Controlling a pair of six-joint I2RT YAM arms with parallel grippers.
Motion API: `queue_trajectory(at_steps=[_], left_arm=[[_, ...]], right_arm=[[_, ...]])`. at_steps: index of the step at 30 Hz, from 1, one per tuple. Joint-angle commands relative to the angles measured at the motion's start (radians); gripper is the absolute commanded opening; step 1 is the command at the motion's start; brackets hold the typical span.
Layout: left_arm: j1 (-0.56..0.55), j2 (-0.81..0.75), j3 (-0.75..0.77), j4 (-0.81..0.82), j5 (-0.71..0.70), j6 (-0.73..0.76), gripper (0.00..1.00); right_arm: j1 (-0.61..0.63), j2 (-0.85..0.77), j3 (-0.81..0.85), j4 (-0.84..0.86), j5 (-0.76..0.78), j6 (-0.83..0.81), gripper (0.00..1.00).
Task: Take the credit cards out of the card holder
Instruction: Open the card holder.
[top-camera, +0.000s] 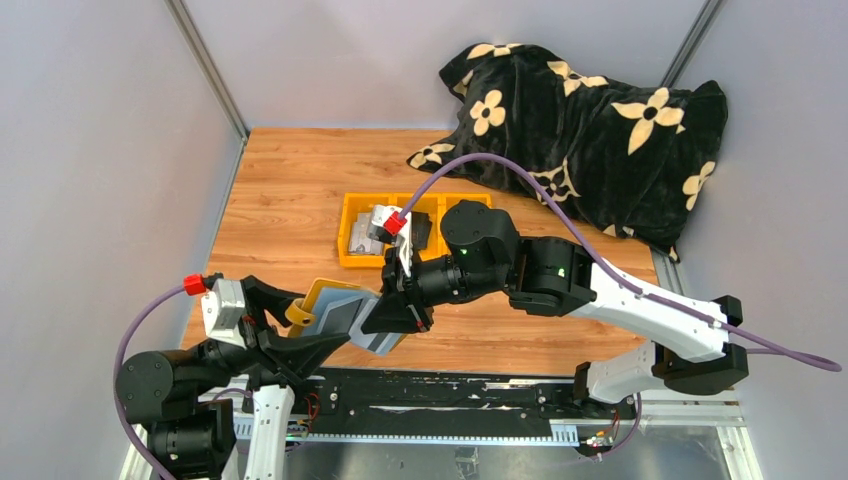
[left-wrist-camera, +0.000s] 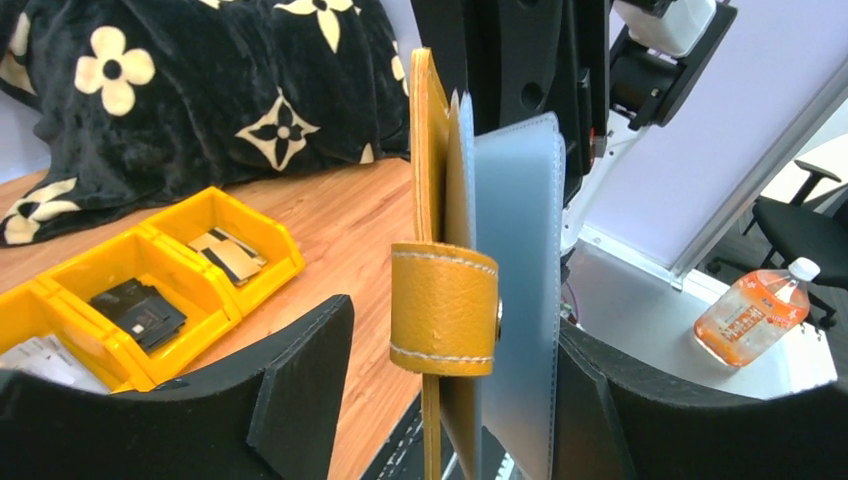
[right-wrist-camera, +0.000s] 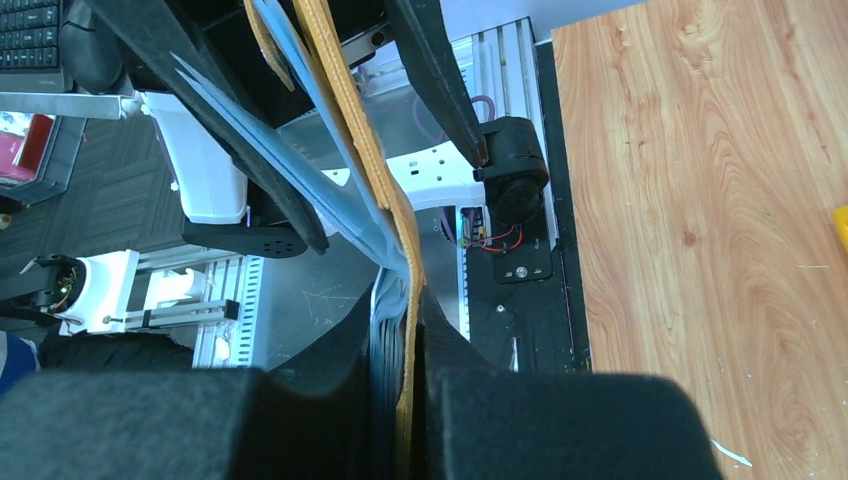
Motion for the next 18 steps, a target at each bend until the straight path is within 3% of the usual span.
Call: queue_trajectory(at_steps=[1,8,18], left_arm=[[0.003,-0.016,0.003,-0.076,0.018,0.113,0.65],[0.003,-0.014,0.039,-0.082,-0.076,0.143,0.47],[0.003,-0.001,0.094,-0.072,-0.148,0.123,0.42]], right_arm=[[-0.011,-0.029,0.037,0.021,0.003,0.025,0.00],[-0.010,-0.047,0.013,0.035,-0.016,0.032,0.00],[-0.011,-0.075,-0.034,0.055,-0.061,0.027,0.00]])
